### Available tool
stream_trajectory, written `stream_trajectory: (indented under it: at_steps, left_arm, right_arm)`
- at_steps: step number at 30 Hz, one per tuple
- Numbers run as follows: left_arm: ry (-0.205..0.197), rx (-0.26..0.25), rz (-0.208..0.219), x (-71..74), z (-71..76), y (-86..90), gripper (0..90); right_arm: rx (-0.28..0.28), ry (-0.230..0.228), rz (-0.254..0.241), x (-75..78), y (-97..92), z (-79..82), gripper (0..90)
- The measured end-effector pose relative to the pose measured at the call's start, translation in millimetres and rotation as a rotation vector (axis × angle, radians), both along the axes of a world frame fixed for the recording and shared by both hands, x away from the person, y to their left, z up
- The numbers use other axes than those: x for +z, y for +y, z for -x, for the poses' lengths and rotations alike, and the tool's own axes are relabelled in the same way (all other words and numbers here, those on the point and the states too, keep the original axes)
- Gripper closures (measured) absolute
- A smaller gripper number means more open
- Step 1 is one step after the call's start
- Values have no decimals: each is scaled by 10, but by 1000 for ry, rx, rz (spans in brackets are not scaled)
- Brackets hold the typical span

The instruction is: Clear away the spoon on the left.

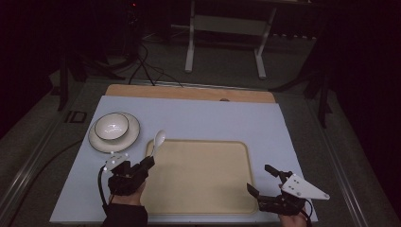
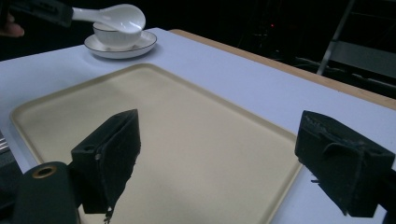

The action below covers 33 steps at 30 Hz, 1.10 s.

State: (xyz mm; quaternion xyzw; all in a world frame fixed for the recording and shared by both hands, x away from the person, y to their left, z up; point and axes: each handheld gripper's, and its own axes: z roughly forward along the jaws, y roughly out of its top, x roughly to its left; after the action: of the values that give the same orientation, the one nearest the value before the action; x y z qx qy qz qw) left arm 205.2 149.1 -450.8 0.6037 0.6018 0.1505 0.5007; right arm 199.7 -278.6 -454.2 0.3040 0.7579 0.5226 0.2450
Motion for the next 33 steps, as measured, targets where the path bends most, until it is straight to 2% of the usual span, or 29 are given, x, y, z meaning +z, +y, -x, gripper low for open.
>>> stream_trajectory:
  at_steps: [2, 4, 6, 15, 18, 19, 28, 29, 33]
  left_arm:
    - [1, 8, -11, -29, 20, -28, 850]
    - [7, 11, 3, -67, 32, -36, 850]
    - [9, 22, -7, -105, 48, -53, 851]
    - [18, 47, 4, -293, 84, -155, 851]
    - [17, 77, 10, -382, 95, -168, 851]
    - [29, 71, 10, -409, 81, -167, 851]
    - [56, 60, -18, -557, 39, -280, 852]
    - [61, 56, -35, -570, 32, -300, 852]
    - [64, 63, -38, -592, 25, -313, 853]
  right_arm:
    - [1, -4, 0, 2, 2, 4, 141]
    - [1, -5, 0, 4, -1, 8, 141]
    - [0, -5, 0, 5, -2, 10, 141]
    - [2, -11, 8, 10, 6, 17, 142]
    - [0, -11, 9, 8, 5, 16, 142]
    - [1, -11, 9, 7, 5, 16, 142]
    - [1, -9, 11, 7, 7, 18, 142]
    - [0, -9, 10, 5, 5, 15, 142]
    - [1, -7, 8, 5, 2, 14, 142]
